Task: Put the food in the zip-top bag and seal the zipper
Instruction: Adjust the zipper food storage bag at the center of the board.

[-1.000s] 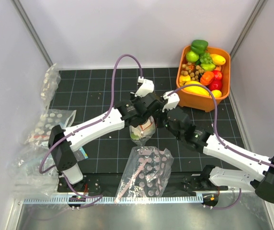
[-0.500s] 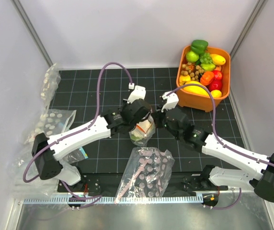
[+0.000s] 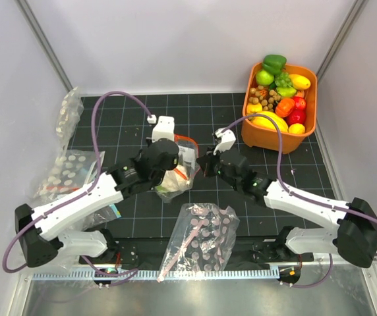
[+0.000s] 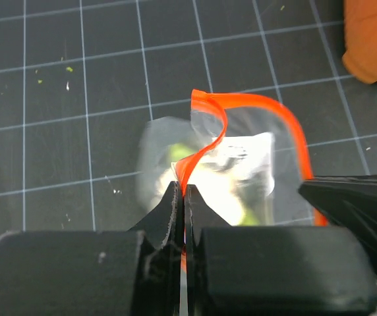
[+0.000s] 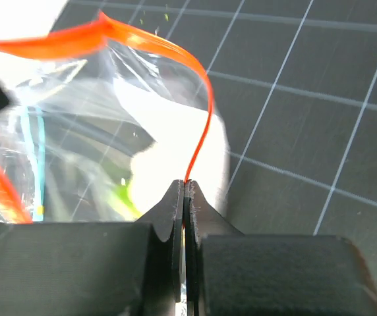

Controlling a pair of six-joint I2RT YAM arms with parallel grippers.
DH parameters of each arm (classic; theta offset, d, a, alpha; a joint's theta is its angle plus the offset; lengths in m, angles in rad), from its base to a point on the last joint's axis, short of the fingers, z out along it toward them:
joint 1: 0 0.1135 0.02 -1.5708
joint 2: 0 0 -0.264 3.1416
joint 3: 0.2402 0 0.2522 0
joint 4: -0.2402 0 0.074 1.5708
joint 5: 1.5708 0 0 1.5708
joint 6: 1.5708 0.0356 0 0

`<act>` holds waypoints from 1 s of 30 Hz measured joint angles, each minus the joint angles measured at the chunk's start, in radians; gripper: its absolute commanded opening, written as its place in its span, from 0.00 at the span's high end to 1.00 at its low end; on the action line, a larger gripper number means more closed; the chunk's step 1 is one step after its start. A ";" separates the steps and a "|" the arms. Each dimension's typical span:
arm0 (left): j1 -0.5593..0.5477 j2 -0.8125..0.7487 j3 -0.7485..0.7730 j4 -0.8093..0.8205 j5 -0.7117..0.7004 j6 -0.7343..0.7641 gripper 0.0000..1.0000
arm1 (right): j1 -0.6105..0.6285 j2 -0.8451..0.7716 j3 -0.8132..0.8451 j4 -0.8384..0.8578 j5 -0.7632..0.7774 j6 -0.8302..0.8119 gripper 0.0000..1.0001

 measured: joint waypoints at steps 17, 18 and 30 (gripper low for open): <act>0.014 0.160 -0.021 0.116 0.104 0.023 1.00 | -0.045 -0.031 0.018 -0.117 0.130 0.025 0.51; 0.023 0.158 -0.021 0.119 0.119 0.019 1.00 | -0.052 -0.032 0.022 -0.129 0.138 0.023 0.50; 0.114 0.083 -0.058 0.145 0.231 -0.029 1.00 | -0.333 -0.116 0.160 -0.294 0.271 0.011 0.01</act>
